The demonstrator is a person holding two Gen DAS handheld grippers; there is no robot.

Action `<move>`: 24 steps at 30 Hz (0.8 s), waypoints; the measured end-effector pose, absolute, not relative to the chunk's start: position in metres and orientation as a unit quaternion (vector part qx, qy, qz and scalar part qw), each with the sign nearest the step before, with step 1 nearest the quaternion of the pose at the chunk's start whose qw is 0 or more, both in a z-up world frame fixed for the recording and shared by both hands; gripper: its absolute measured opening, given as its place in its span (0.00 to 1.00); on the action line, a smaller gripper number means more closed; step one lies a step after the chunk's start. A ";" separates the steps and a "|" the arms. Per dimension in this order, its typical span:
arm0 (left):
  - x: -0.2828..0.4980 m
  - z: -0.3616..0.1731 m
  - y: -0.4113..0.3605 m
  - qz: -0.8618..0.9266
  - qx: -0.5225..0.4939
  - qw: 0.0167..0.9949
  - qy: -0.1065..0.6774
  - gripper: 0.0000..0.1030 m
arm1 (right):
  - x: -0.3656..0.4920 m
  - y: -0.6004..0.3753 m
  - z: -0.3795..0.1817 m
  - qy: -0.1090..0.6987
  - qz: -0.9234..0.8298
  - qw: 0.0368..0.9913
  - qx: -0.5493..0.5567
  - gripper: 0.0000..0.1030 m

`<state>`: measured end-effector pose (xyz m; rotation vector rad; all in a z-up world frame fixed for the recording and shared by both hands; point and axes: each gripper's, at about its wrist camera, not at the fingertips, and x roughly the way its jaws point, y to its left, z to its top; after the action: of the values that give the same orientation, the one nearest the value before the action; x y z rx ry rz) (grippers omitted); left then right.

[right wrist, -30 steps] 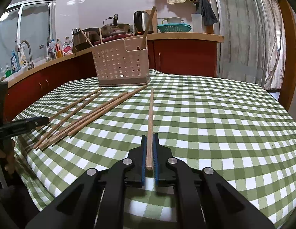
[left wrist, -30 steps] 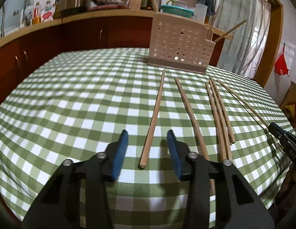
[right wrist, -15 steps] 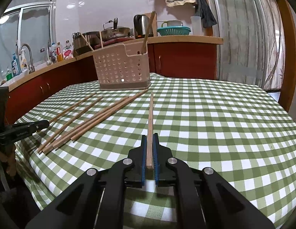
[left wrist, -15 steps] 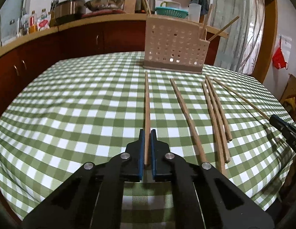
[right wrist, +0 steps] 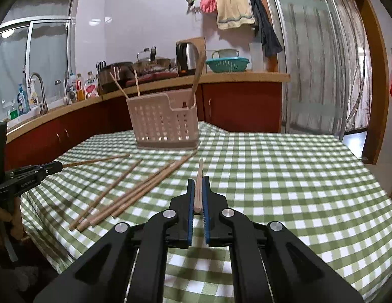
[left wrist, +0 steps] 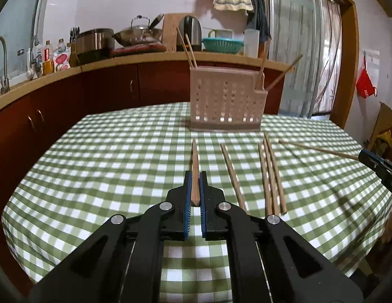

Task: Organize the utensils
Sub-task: 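Lift both held chopsticks and carry them above the beige basket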

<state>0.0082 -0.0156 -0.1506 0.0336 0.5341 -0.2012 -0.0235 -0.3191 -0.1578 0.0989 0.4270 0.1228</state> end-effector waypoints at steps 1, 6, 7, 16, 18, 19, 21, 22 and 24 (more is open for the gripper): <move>0.008 -0.146 -0.015 -0.099 0.016 0.961 0.259 0.06 | -0.025 -0.319 -0.154 0.207 0.060 0.975 0.050 0.06; 0.002 -0.126 -0.013 -0.102 0.010 0.966 0.239 0.06 | -0.032 -0.319 -0.135 0.186 0.059 0.979 0.050 0.06; 0.000 -0.120 -0.012 -0.102 0.009 0.967 0.233 0.06 | -0.033 -0.319 -0.131 0.182 0.058 0.980 0.050 0.06; -0.005 -0.082 -0.006 -0.106 -0.007 0.972 0.207 0.06 | -0.036 -0.320 -0.093 0.148 0.055 0.986 0.047 0.06; -0.002 -0.078 -0.005 -0.107 -0.010 0.972 0.208 0.06 | -0.032 -0.321 -0.088 0.149 0.057 0.986 0.050 0.06; 0.001 -0.076 -0.005 -0.109 -0.011 0.972 0.209 0.06 | -0.029 -0.322 -0.086 0.151 0.059 0.985 0.052 0.06; 0.007 -0.072 -0.004 -0.112 -0.016 0.971 0.212 0.06 | -0.021 -0.323 -0.082 0.155 0.062 0.984 0.055 0.06; 0.009 -0.072 -0.004 -0.112 -0.016 0.971 0.211 0.06 | -0.016 -0.323 -0.081 0.157 0.064 0.984 0.054 0.06; 0.015 -0.069 -0.004 -0.113 -0.012 0.971 0.210 0.06 | -0.007 -0.322 -0.077 0.155 0.066 0.984 0.052 0.06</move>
<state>0.0153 -0.0042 -0.0688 -0.0249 0.4242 -0.2284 -0.0070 -0.3223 -0.0772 0.1053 0.3112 0.1331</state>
